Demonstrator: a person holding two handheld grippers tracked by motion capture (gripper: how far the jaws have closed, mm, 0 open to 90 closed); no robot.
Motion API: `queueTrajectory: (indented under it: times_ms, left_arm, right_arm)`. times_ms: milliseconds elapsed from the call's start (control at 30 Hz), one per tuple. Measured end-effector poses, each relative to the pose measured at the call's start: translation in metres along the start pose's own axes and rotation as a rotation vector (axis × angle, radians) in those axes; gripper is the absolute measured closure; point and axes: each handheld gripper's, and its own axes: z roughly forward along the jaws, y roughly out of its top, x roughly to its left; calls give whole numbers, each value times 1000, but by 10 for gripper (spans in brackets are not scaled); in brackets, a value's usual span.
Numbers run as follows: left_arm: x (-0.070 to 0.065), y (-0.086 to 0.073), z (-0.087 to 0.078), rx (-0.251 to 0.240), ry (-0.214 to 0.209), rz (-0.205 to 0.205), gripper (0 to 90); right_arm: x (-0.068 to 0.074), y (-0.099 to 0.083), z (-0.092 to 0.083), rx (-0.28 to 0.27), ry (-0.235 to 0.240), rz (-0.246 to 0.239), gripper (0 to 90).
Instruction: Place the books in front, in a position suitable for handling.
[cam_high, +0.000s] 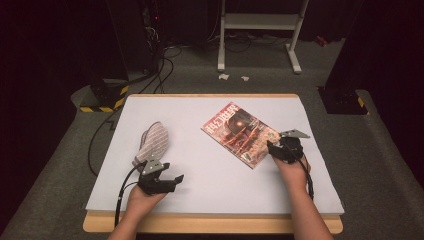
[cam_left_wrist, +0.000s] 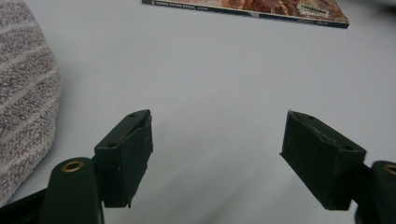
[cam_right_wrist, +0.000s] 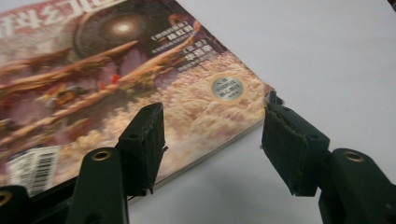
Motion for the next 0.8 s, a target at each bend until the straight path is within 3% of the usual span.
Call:
queueTrajectory:
  times_ms: [100, 233, 367, 433, 500, 667, 800]
  left_arm:
    - [0, 0, 1, -8, 0, -11, 249]
    - [0, 1, 1, -15, 1, -15, 249]
    - [0, 2, 1, -18, -3, -19, 249]
    - [0, 2, 1, -18, -6, -19, 249]
    - [-1, 2, 1, -19, -11, -18, 250]
    - [-3, 3, -1, -21, -15, -13, 250]
    - [-4, 3, 0, -25, -18, -12, 250]
  right_arm:
    - [-7, 1, 13, 0, -16, 14, 395]
    - [-14, 3, 28, 48, -25, 23, 384]
    - [-25, 9, 43, 48, -6, 81, 370]
    - [-26, 13, 45, 42, -13, 69, 373]
    - [-29, 18, 51, 73, 8, 93, 361]
    - [-33, 18, 55, 64, 49, 110, 401]
    - [-27, 18, 51, 78, 49, 76, 405]
